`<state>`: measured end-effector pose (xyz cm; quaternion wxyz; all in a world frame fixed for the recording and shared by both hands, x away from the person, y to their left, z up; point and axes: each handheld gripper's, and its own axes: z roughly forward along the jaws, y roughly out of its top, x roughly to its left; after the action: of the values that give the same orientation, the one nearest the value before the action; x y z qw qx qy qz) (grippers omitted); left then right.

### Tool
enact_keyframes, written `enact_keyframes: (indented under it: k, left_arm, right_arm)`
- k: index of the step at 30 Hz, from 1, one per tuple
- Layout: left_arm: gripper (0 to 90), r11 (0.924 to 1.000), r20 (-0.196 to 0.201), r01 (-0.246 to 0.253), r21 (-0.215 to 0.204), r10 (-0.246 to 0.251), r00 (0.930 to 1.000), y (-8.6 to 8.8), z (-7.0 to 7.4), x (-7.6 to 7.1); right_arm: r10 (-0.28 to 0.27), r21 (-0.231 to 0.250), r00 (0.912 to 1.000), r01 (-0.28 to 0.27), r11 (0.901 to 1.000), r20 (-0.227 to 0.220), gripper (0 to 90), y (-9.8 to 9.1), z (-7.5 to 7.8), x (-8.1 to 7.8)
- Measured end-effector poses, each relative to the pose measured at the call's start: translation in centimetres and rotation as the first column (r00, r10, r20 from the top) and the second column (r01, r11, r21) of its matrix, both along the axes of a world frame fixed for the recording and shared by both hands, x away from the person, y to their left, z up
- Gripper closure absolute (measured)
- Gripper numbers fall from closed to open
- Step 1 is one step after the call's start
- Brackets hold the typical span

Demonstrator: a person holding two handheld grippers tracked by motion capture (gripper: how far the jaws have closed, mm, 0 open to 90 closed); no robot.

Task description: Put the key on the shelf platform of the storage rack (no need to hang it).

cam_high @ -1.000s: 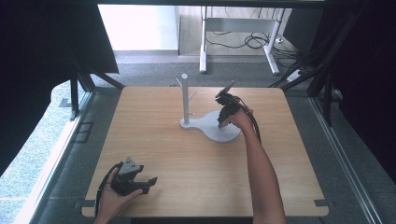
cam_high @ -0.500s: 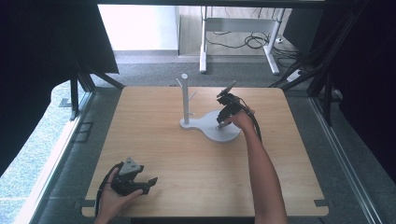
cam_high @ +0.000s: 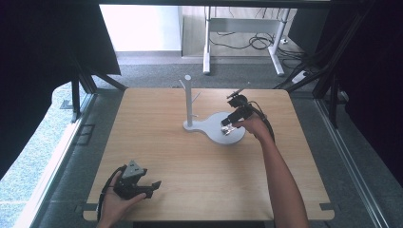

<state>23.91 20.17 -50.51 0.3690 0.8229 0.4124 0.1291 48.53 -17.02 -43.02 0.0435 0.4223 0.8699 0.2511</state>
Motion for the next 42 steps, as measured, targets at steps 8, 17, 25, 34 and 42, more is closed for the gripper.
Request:
enact_keyframes:
  k: [8, 17, 25, 34, 42]
  left_arm:
    - [26.7, 0.9999, 0.0, -0.006, 0.008, 0.006, 1.0, -0.1, -0.1, 0.0]
    - [26.7, 0.9999, -0.003, -0.006, 0.015, 0.007, 1.0, -0.3, -0.1, 0.0]
    - [26.8, 0.9999, -0.007, -0.001, 0.016, 0.002, 1.0, -0.6, -0.3, -0.1]
    - [26.7, 0.9998, -0.011, 0.002, 0.021, -0.002, 0.9999, -0.8, -0.3, -0.1]
    - [26.8, 0.9997, -0.014, 0.002, 0.023, -0.002, 0.9999, -0.8, -0.4, 0.0]
  right_arm:
    - [0.021, 0.06, 0.9991, -0.023, 0.9979, 0.037, 46.7, -2.5, 0.2, -3.2]
    - [0.024, 0.109, 0.9979, -0.031, 0.9936, 0.06, 44.9, -5.4, -1.0, -7.0]
    - [0.02, 0.175, 0.9961, -0.034, 0.9839, 0.086, 45.1, -8.8, -2.5, -10.9]
    - [-0.032, 0.156, 0.9926, 0.013, 0.9876, 0.117, 45.0, -11.9, -4.6, -14.9]
    - [-0.042, 0.122, 0.994, 0.03, 0.9921, 0.101, 45.0, -12.7, -6.3, -16.5]
